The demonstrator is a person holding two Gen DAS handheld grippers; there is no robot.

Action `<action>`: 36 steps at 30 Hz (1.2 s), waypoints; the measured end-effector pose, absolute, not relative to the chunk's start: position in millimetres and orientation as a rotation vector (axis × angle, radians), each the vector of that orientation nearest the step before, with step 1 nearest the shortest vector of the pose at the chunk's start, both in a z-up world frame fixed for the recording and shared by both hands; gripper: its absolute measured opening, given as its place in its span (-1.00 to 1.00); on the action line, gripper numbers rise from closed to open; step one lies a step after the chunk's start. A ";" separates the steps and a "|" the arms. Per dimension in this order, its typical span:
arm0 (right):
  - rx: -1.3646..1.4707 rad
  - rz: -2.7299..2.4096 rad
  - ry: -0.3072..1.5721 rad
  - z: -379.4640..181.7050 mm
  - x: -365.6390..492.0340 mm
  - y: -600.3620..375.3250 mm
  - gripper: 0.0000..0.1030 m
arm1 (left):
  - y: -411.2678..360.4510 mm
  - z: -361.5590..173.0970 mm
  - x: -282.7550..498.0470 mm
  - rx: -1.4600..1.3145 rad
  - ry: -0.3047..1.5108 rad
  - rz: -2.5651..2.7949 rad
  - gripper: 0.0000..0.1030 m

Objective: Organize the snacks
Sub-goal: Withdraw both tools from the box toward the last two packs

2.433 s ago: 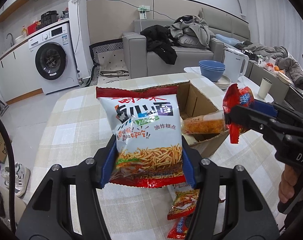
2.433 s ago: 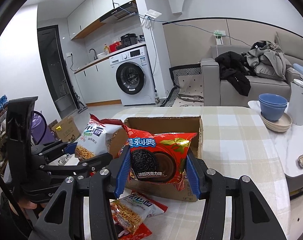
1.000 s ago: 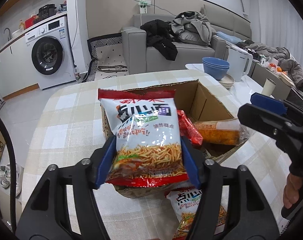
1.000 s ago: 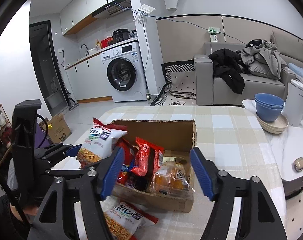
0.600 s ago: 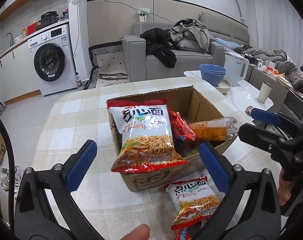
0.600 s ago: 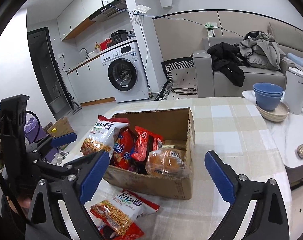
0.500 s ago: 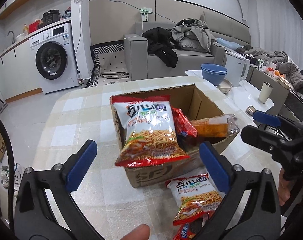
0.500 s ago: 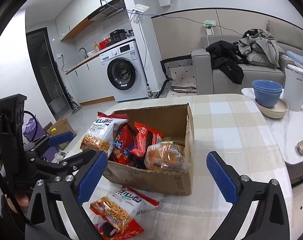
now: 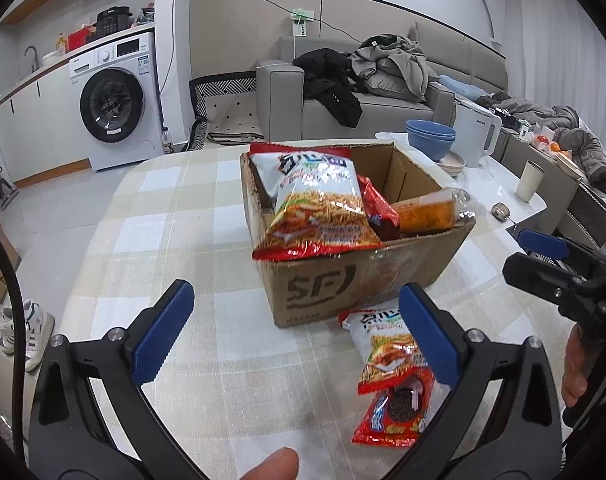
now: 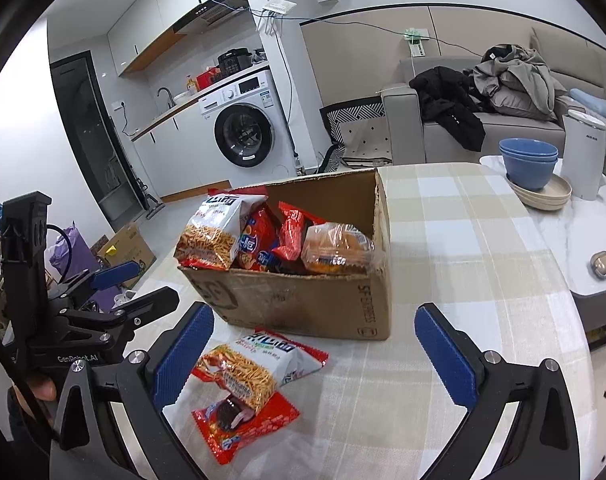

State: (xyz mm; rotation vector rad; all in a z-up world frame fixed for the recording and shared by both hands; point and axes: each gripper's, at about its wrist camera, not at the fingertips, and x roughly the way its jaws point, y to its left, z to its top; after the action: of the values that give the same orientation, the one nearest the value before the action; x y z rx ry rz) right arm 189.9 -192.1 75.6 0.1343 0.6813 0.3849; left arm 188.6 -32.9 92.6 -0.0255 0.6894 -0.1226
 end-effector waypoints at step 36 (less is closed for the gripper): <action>0.038 0.434 0.923 16.1 164.3 -161.1 0.99 | -36.7 55.0 153.1 0.035 0.777 -0.110 0.98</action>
State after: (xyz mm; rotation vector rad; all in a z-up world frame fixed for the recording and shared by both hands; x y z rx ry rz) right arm 164.3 -161.1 16.1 0.0381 0.9226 0.4337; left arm 153.1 -36.7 55.0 0.0353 0.7773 -0.1101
